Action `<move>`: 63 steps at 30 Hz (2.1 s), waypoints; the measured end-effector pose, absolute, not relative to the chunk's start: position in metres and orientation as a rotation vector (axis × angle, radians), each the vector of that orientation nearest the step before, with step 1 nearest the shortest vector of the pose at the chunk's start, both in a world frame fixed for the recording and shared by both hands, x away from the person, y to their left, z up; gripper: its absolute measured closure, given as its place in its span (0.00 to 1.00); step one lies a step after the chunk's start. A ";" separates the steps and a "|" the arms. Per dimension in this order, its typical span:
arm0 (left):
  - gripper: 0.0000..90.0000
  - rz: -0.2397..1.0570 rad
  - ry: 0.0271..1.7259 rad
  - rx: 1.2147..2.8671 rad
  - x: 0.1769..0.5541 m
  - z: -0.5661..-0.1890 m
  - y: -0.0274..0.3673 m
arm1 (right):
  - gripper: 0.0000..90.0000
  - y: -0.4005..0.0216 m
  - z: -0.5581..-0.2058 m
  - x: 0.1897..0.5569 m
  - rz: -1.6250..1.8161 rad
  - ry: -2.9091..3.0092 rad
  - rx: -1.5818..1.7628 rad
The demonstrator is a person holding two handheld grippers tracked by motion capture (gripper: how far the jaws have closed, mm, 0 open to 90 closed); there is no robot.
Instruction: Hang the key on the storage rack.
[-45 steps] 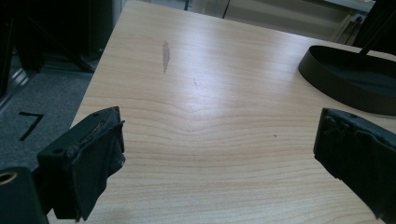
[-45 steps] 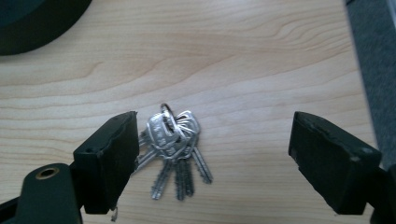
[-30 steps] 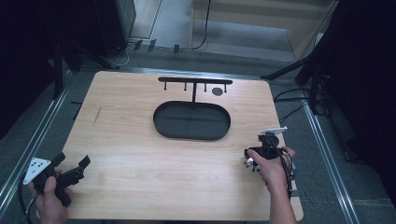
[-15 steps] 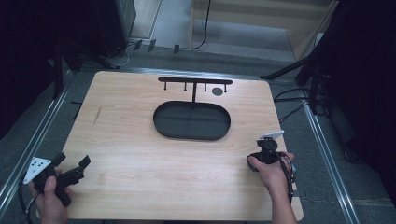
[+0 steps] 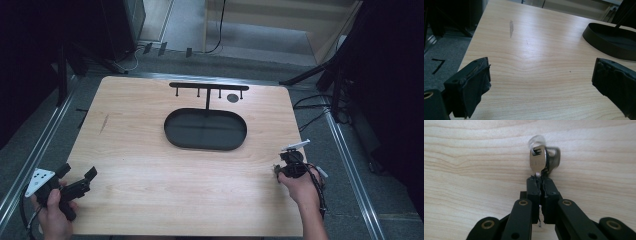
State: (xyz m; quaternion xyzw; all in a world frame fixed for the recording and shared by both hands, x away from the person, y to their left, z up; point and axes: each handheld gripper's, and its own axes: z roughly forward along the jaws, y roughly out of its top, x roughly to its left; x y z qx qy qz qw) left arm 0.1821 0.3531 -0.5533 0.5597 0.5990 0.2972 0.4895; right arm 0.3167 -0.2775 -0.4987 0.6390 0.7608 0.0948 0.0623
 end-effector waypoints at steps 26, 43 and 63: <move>0.08 0.733 1.469 1.348 0.182 -0.553 0.353 | 0.97 -0.204 -0.389 0.373 0.284 2.451 1.620; 0.01 0.760 1.494 1.359 0.181 -0.552 0.353 | 0.96 -0.156 -0.354 0.409 0.342 2.414 1.635; 0.01 0.756 1.493 1.363 0.181 -0.551 0.353 | 0.96 -0.143 -0.338 0.428 0.378 2.326 1.655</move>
